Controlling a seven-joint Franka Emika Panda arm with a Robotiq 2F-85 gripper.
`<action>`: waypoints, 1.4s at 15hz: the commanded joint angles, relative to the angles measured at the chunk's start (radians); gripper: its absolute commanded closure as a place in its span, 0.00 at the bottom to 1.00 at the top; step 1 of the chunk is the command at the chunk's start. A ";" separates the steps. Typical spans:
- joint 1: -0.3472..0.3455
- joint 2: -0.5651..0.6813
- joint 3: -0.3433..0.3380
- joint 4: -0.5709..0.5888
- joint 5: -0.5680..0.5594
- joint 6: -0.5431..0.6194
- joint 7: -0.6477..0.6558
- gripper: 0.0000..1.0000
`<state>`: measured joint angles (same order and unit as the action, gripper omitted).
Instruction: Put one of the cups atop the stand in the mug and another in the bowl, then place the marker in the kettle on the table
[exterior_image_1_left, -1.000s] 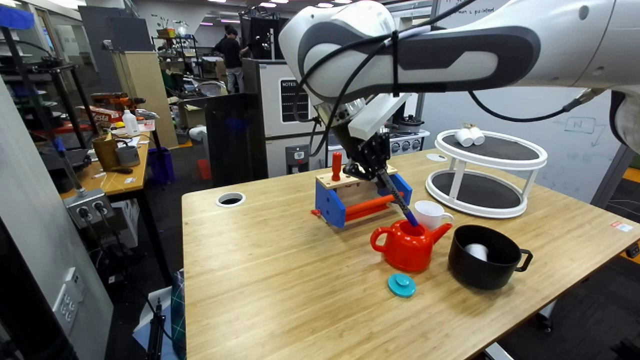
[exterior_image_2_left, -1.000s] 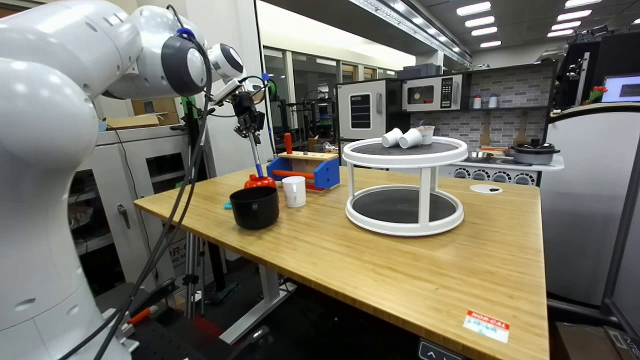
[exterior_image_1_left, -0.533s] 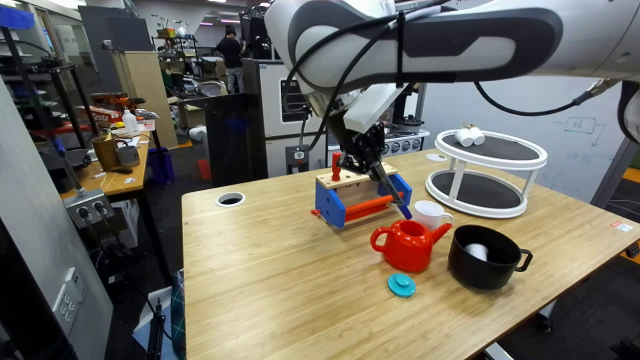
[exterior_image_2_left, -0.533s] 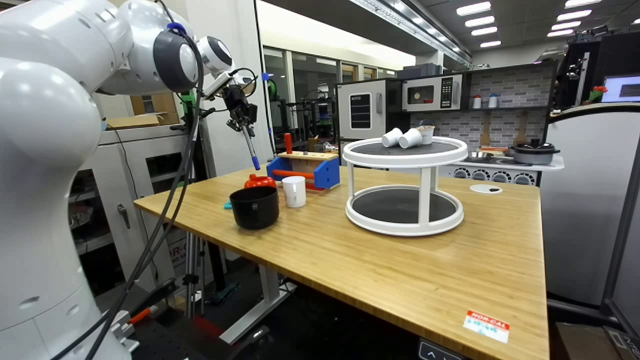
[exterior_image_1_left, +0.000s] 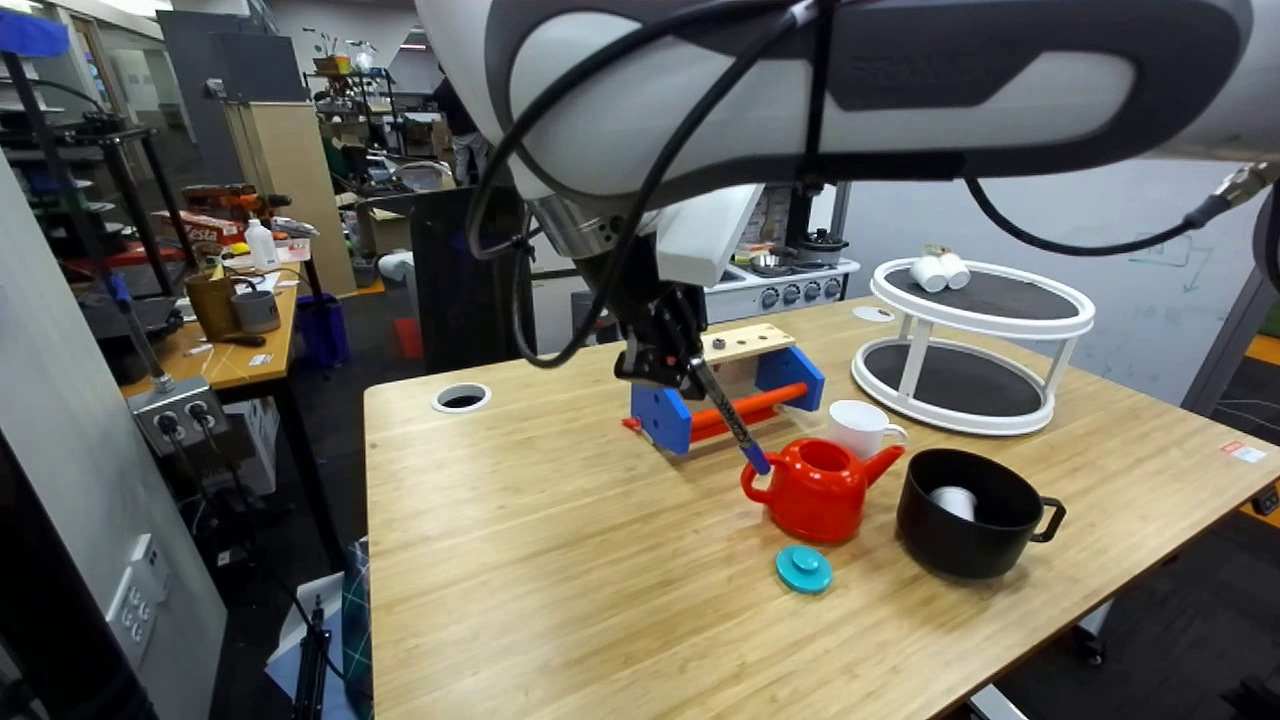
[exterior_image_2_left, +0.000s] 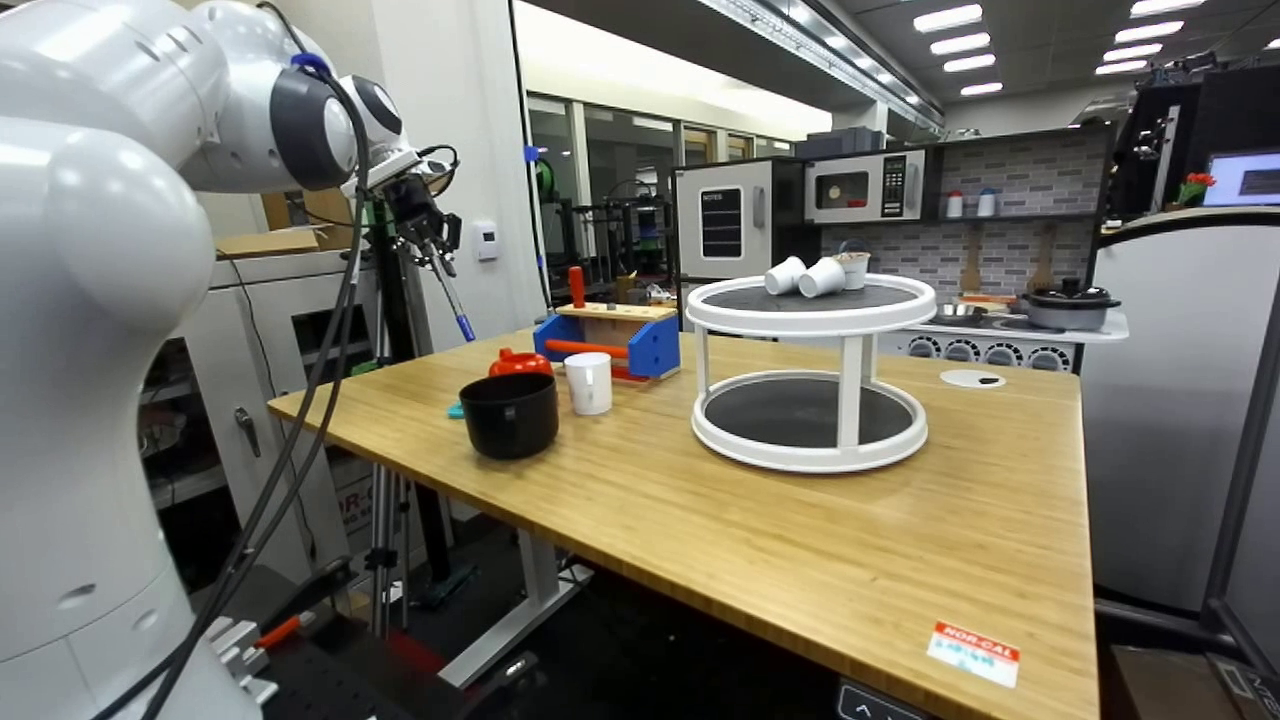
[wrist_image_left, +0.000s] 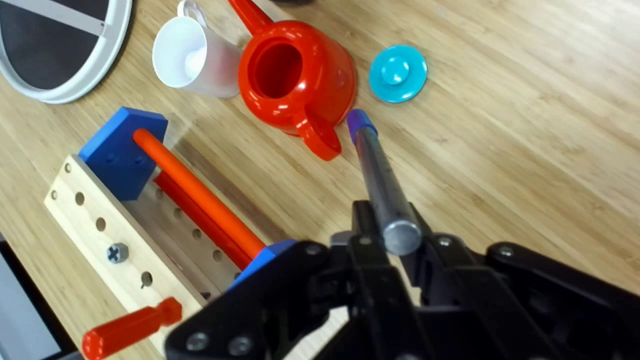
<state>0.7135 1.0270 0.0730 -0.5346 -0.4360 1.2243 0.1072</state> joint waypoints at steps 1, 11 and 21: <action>0.015 0.001 -0.002 -0.014 -0.024 0.019 -0.072 0.96; -0.020 0.124 0.013 -0.019 0.013 -0.015 -0.060 0.96; 0.011 0.143 0.038 -0.009 0.014 -0.025 -0.067 0.96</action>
<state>0.7267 1.1645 0.1020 -0.5577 -0.4346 1.2157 0.0603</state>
